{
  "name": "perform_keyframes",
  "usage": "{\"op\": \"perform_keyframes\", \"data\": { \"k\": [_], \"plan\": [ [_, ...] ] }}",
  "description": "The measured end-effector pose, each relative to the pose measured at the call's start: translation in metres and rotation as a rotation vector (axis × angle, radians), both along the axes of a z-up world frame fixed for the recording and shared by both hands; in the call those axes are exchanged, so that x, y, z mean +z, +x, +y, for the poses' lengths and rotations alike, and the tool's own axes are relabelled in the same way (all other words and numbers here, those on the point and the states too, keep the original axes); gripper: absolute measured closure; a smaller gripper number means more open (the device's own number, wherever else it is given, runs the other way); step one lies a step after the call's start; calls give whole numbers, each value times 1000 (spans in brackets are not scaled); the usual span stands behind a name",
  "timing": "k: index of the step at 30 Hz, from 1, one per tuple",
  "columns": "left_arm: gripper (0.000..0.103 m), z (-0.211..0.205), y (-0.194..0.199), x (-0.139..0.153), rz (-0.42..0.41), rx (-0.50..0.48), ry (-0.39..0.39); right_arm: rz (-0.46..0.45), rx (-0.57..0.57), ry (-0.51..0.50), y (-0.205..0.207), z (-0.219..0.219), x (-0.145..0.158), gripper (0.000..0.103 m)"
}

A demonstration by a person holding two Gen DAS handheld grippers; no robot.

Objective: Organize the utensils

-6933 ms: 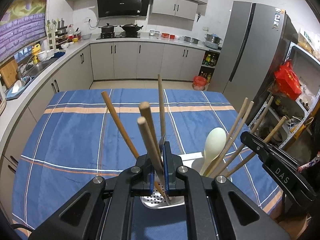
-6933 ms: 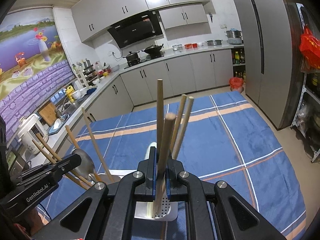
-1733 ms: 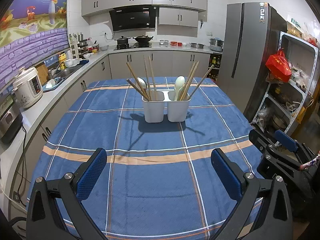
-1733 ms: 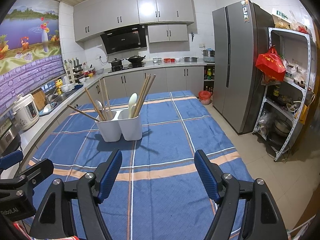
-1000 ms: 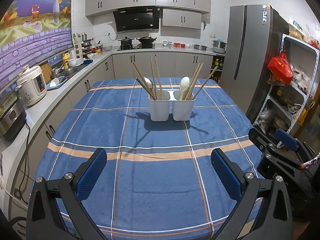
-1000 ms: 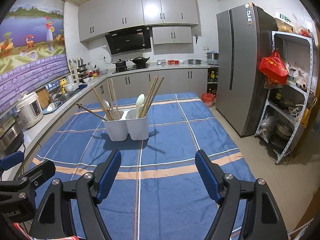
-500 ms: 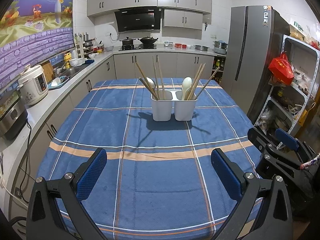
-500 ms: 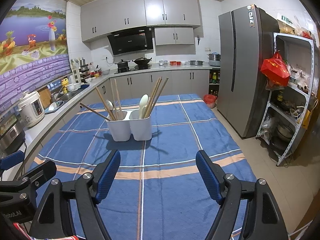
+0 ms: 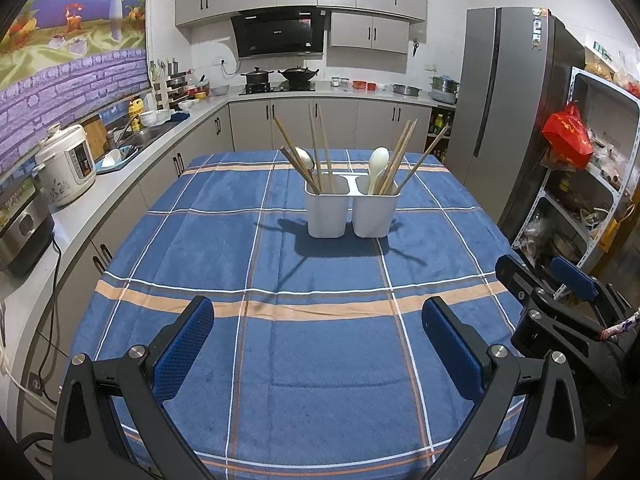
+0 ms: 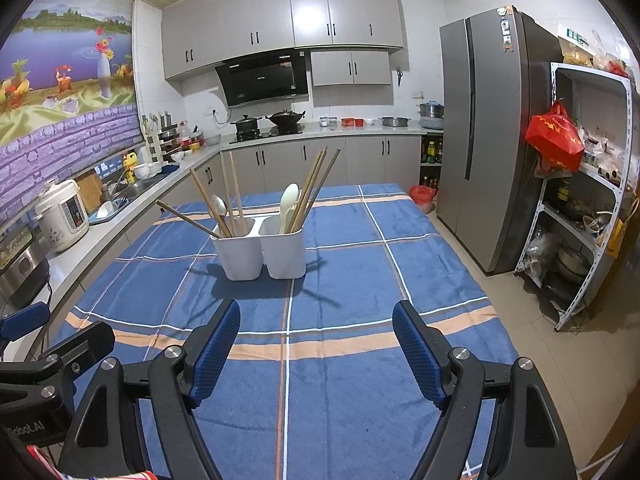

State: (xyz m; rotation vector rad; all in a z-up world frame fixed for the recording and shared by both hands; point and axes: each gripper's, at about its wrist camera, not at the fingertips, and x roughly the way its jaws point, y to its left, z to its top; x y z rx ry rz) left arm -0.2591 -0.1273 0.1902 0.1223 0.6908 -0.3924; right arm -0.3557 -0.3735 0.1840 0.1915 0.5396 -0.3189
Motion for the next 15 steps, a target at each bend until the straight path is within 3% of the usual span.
{"op": "perform_keyframes", "data": {
  "k": [15],
  "plan": [
    [0, -22, 41, -21, 65, -3, 28, 59, -8, 31, 34, -19, -20, 20]
  ]
}}
